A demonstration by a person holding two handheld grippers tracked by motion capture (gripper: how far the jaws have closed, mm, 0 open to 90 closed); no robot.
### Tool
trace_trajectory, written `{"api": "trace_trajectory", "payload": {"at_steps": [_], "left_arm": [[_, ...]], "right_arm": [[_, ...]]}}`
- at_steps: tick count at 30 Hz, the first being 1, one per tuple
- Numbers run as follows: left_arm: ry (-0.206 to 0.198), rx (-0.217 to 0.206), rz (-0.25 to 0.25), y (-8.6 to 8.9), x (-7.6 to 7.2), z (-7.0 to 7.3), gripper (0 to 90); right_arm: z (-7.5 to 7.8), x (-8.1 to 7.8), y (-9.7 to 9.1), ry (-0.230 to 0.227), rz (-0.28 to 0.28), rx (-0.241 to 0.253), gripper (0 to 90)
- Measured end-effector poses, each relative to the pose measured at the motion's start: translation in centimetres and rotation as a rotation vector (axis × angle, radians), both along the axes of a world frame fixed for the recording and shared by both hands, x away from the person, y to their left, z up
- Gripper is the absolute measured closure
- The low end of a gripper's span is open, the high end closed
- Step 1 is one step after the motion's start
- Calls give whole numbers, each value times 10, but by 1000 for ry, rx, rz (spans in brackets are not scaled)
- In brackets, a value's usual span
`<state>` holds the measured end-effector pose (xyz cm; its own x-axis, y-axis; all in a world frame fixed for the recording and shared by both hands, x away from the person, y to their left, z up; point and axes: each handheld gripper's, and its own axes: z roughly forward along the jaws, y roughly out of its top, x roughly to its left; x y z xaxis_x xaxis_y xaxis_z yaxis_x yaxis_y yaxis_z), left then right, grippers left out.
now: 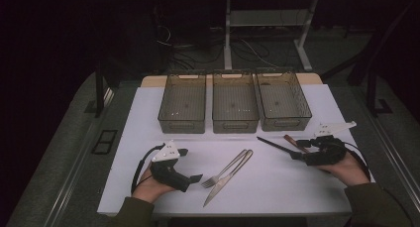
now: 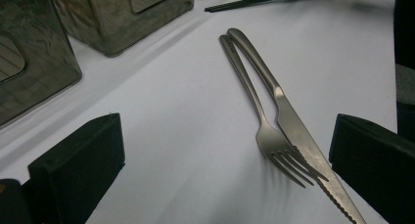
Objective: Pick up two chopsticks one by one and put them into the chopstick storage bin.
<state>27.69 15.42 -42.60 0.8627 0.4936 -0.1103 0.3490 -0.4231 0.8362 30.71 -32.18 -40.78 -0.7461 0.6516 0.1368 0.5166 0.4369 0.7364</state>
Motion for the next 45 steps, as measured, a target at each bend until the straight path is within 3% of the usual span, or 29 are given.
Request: {"api": "trace_trajectory", "payload": {"at_steps": [3, 8, 19, 25, 45], "left_arm": [[2, -4, 3, 0, 0, -1, 0], [1, -2, 0, -1, 0, -1, 0], [5, 2, -3, -1, 1, -2, 0], [5, 0, -2, -1, 1, -2, 0], [2, 0, -5, -1, 0, -1, 0]], "right_arm": [[0, -4, -10, -16, -12, -5, 460], [-6, -8, -20, -2, -11, -32, 541], [-21, -3, -20, 10, -4, -120, 734], [-24, 0, -19, 5, -2, -147, 754], [-28, 0, -18, 17, 33, -148, 787]]}}
